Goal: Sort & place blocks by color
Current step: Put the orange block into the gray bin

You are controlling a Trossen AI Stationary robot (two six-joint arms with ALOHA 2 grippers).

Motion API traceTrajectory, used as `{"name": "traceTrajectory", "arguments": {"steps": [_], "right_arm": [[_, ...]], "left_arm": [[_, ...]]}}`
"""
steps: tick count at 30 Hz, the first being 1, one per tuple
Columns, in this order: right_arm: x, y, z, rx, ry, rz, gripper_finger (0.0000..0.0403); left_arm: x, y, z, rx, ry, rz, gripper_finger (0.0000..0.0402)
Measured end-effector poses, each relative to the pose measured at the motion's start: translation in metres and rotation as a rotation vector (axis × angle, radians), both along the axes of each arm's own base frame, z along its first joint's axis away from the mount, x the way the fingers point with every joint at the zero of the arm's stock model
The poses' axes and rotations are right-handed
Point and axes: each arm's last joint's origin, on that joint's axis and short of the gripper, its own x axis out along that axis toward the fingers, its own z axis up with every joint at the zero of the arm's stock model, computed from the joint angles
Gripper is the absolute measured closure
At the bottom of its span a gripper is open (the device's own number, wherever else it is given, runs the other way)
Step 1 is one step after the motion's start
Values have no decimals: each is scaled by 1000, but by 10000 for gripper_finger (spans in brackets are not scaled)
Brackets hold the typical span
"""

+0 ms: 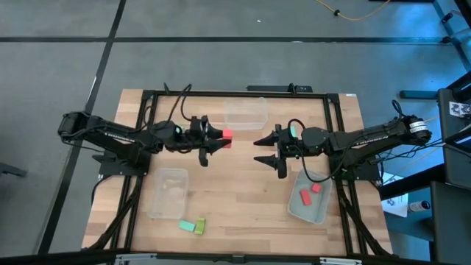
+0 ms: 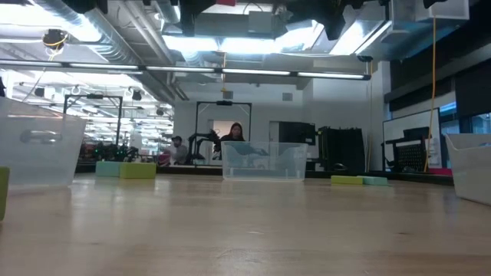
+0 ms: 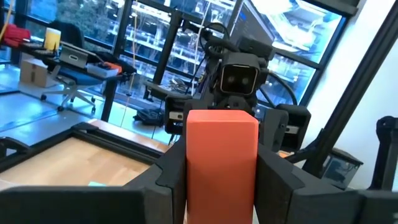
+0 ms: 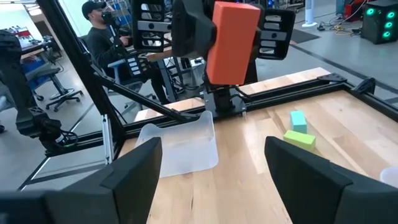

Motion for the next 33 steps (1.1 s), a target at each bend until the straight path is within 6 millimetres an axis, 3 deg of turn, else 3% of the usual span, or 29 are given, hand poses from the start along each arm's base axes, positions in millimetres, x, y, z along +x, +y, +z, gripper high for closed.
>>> {"name": "traceTrajectory", "arguments": {"steps": [11,20,24,33], "right_arm": [[4,0,0,103,-24,-18,114],[37,2,-5,98,-17,-23,114],[47,3,-5,83,-11,-23,114],[46,3,0,88,-38,0,114]], "left_arm": [[1,0,1,-7,-16,-1,282],[39,-3,-2,10,13,-90,282],[51,-5,7,18,-18,-129,282],[54,-8,5,21,15,-158,282]]}}
